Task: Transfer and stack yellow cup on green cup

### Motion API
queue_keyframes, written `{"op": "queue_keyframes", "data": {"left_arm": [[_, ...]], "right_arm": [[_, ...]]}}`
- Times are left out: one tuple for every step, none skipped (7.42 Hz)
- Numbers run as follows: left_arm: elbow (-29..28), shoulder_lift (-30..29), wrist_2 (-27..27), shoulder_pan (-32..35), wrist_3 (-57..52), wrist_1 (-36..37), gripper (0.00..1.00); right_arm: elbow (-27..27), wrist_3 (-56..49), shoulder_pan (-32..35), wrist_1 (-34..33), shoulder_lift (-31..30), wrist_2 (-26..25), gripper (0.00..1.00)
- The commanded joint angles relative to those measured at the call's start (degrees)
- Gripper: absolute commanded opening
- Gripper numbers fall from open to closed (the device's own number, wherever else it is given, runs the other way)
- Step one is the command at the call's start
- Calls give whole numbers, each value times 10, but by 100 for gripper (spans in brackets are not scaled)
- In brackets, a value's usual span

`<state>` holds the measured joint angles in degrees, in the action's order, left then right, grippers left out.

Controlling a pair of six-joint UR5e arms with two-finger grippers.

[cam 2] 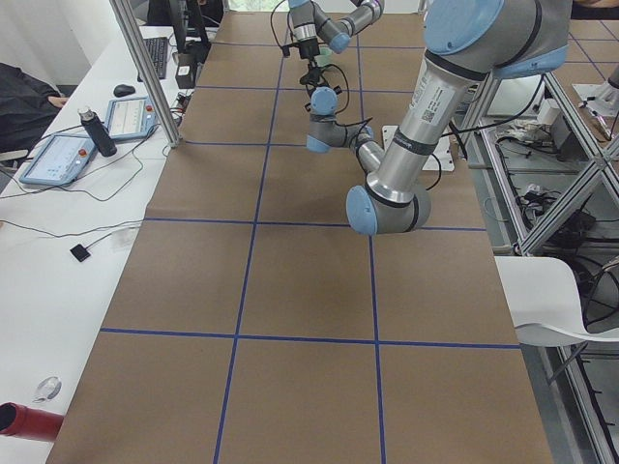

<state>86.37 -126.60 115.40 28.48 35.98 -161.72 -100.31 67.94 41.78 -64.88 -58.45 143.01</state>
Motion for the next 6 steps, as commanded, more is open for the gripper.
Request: {"op": "queue_keyframes", "data": {"left_arm": [[1, -1, 0, -3, 6, 0, 1], [1, 0, 0, -3, 6, 0, 1], [-1, 0, -1, -3, 6, 0, 1], [0, 0, -1, -3, 7, 0, 1], [-1, -1, -1, -3, 7, 0, 1], [-1, -1, -1, -3, 7, 0, 1]], "right_arm": [[-1, -1, 0, 0, -4, 1, 23], [-3, -1, 1, 0, -5, 1, 22], [-3, -4, 1, 0, -5, 1, 22], [-4, -4, 1, 0, -5, 1, 19], [-4, -6, 1, 4, -5, 1, 16], [-3, -2, 1, 28, -14, 0, 5]]}}
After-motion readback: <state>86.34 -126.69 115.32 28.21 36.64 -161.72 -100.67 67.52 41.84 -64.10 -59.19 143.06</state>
